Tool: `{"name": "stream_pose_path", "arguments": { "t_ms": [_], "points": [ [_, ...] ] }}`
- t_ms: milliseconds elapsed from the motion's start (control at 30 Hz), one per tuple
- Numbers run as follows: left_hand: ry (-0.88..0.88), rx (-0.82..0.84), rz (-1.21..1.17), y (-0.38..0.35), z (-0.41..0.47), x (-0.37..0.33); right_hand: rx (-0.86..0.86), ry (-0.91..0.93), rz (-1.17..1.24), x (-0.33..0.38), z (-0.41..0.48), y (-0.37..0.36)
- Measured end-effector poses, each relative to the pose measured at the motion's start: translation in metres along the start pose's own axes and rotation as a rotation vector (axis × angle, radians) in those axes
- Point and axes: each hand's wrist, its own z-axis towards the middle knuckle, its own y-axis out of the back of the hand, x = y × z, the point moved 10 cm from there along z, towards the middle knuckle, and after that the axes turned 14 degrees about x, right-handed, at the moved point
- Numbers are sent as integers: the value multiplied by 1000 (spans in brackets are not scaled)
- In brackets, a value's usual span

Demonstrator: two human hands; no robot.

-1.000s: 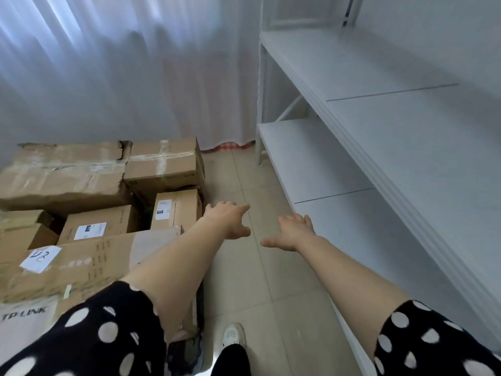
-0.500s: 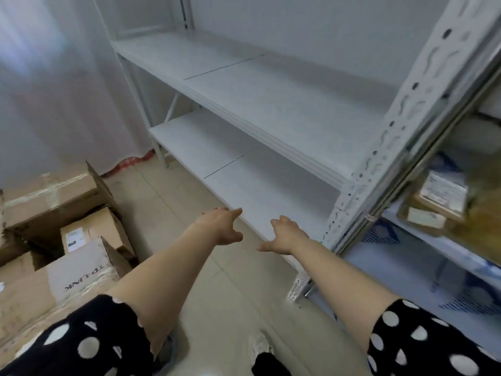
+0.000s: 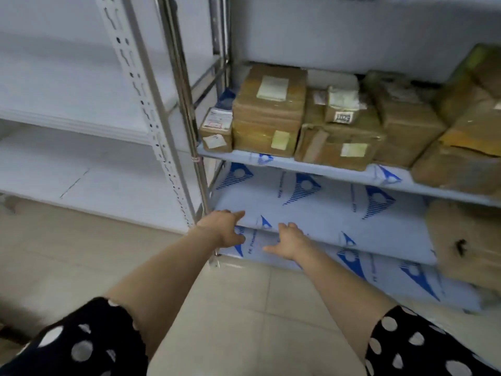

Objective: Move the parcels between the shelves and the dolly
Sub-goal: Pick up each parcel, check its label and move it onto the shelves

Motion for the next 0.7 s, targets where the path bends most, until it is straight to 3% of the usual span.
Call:
{"name": "stream_pose_path", "arguments": {
  "t_ms": [433,700],
  "points": [
    [-297,141,189,-55,115,-443,-129,-268,298,-448,-90,75],
    [-420,219,356,-63,180,-611,-189,-405,472,-611,-109,102]
  ]
}}
